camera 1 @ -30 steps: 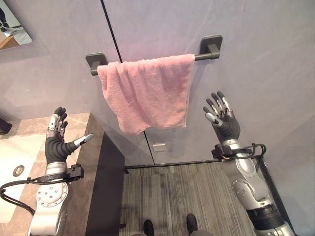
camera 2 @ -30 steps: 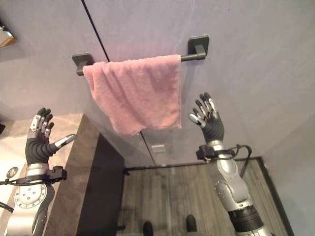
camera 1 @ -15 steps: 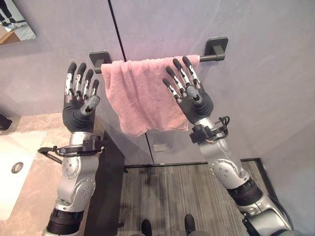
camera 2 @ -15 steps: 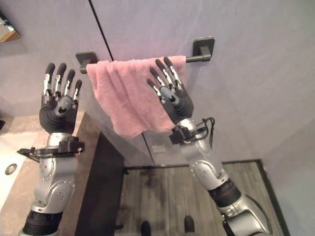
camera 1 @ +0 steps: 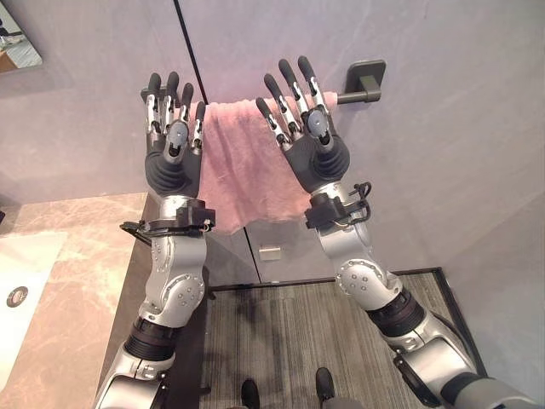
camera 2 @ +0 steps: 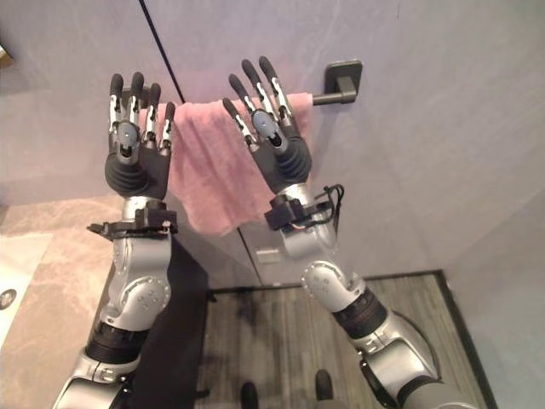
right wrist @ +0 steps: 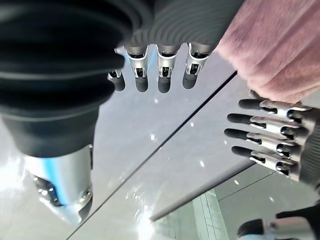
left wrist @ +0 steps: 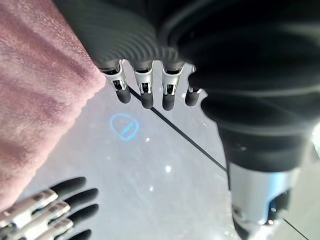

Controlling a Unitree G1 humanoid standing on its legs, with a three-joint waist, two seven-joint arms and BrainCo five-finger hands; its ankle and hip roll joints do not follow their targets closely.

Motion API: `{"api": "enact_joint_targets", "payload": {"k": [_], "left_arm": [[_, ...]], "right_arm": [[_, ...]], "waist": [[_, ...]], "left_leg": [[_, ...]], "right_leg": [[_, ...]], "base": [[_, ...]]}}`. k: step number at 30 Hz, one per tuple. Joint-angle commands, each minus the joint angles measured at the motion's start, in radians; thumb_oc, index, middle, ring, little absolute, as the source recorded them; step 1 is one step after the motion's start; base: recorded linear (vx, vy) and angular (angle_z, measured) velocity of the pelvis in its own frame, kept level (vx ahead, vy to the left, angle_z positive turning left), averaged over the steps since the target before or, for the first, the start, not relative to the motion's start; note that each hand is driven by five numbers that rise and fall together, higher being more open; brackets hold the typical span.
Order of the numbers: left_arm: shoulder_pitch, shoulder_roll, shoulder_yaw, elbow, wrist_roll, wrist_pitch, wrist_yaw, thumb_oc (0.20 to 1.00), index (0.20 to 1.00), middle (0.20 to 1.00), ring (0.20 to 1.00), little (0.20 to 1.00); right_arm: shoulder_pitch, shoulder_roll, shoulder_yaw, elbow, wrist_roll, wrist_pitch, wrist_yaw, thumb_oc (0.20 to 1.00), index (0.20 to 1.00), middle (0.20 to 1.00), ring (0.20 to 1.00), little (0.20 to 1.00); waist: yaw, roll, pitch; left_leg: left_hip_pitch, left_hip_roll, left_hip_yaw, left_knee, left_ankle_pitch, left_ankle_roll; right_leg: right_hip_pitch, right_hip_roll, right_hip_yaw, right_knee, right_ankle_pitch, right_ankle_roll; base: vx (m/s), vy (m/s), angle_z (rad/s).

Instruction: Put brush and paste in cup on sink, flatten towel.

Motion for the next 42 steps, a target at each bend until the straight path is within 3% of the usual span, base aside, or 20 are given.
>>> {"api": "enact_joint_targets", "payload": {"k": [1,9,20,31,42], "left_arm": [[-0.114,0.042,-0.036,0.051,0.022,-0.060,0.017,1.000,1.000,1.000,1.000,1.000],[-0.171,0.075,-0.043,0.145,0.004,-0.065,-0.021,1.000,1.000,1.000,1.000,1.000],[-0.181,0.088,-0.012,0.200,0.054,-0.071,0.012,1.000,1.000,1.000,1.000,1.000],[-0.110,0.153,0.103,0.217,0.192,-0.071,0.078,1.000,1.000,1.000,1.000,1.000],[-0.078,0.197,0.155,0.260,0.201,-0.068,0.082,1.000,1.000,1.000,1.000,1.000]], "right_arm": [[-0.123,0.073,-0.010,0.050,0.037,-0.052,-0.013,1.000,1.000,1.000,1.000,1.000],[-0.193,0.067,-0.033,0.183,0.060,-0.047,0.020,1.000,1.000,1.000,1.000,1.000],[-0.191,0.045,-0.073,0.176,0.022,-0.063,0.003,1.000,1.000,1.000,1.000,1.000],[-0.141,-0.025,-0.165,0.153,-0.042,-0.099,-0.034,1.000,1.000,1.000,1.000,1.000],[-0.106,-0.060,-0.228,0.197,-0.071,-0.102,-0.075,1.000,1.000,1.000,1.000,1.000]], "waist": [[0.002,-0.066,-0.037],[0.009,-0.066,-0.035],[0.006,-0.071,-0.039],[0.010,-0.068,-0.042],[0.013,-0.060,-0.041]], "left_leg": [[0.000,0.123,0.000,0.002,0.020,-0.096],[-0.024,0.125,-0.011,0.002,0.030,-0.100],[-0.027,0.126,-0.018,0.002,0.027,-0.102],[-0.007,0.126,-0.010,0.002,0.015,-0.101],[-0.027,0.124,-0.015,0.002,0.020,-0.102]], "right_leg": [[-0.014,-0.153,0.007,-0.002,-0.006,0.102],[-0.036,-0.150,0.004,-0.002,-0.002,0.104],[-0.034,-0.149,-0.001,-0.002,-0.007,0.104],[-0.019,-0.151,-0.002,-0.002,-0.016,0.107],[-0.038,-0.152,0.000,-0.002,-0.012,0.109]], "base": [[0.00,0.000,0.00],[0.00,0.000,0.00],[0.01,0.000,0.00],[0.02,0.003,0.00],[0.00,0.000,0.00]]}}
